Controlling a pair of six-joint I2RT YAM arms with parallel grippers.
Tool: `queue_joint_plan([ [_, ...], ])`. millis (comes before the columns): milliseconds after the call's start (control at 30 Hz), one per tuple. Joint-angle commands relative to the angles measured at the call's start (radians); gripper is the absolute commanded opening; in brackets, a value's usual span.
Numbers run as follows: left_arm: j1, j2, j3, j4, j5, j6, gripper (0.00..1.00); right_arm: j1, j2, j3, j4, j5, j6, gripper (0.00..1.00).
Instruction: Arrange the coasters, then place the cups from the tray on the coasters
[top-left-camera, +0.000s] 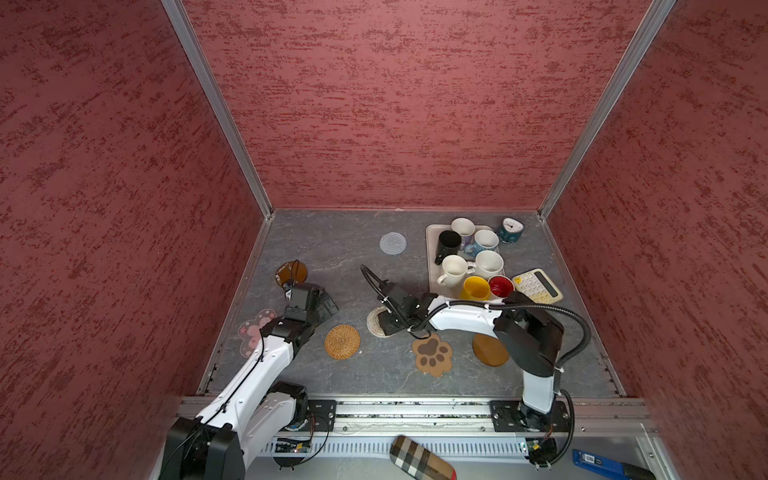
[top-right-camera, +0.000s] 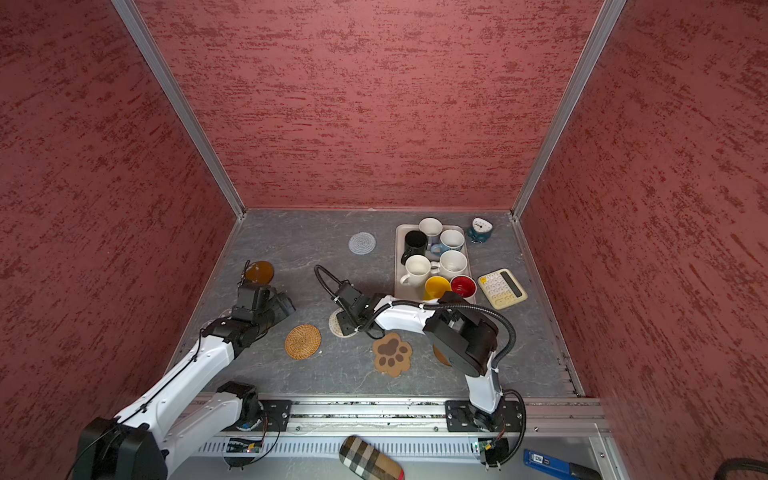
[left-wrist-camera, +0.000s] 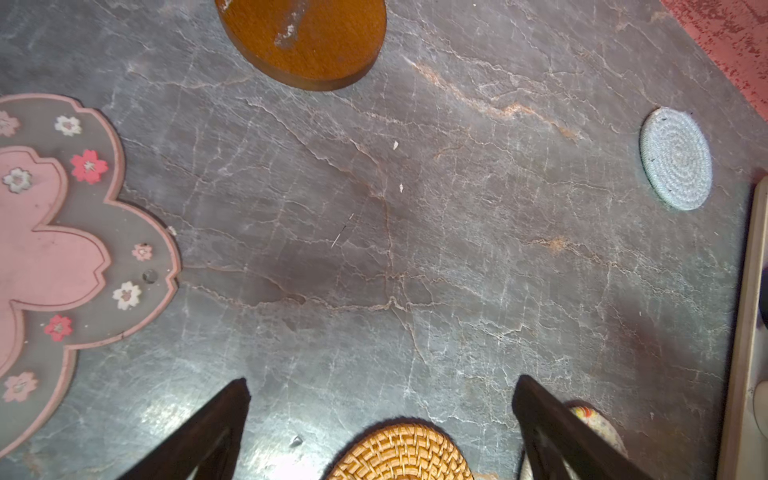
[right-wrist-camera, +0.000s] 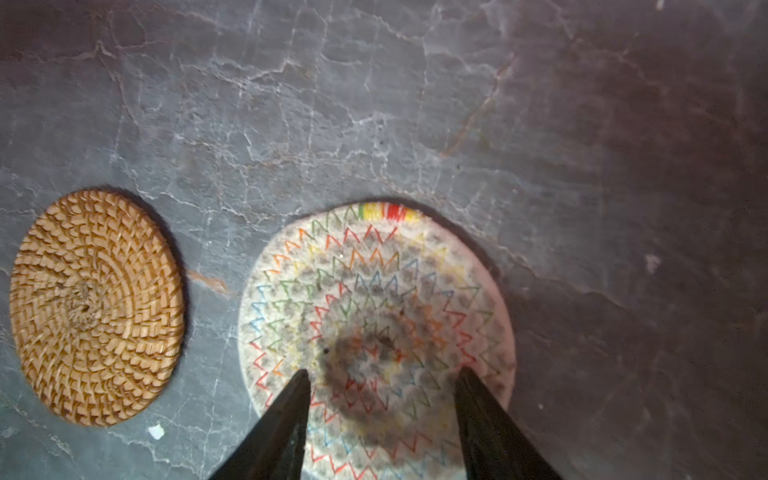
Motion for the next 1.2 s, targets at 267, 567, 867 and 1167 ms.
queue_joint_plan([
  [267, 0.008, -0.026, -0.022, 0.028, 0.001, 0.007, 0.99, -0.034, 0.064, 0.000, -0.069, 0.143, 0.032, 0.58],
  [567, 0.008, -0.034, -0.031, 0.034, 0.003, 0.007, 0.99, -0.133, 0.154, 0.116, -0.087, 0.125, 0.038, 0.62],
  [867, -0.003, -0.057, -0.038, 0.024, 0.001, 0.004, 0.99, -0.249, 0.244, 0.279, -0.143, 0.084, 0.023, 0.60],
  [1167, -0.003, -0.082, -0.044, 0.016, -0.004, -0.002, 0.99, -0.308, 0.324, 0.423, -0.196, 0.073, -0.005, 0.60],
])
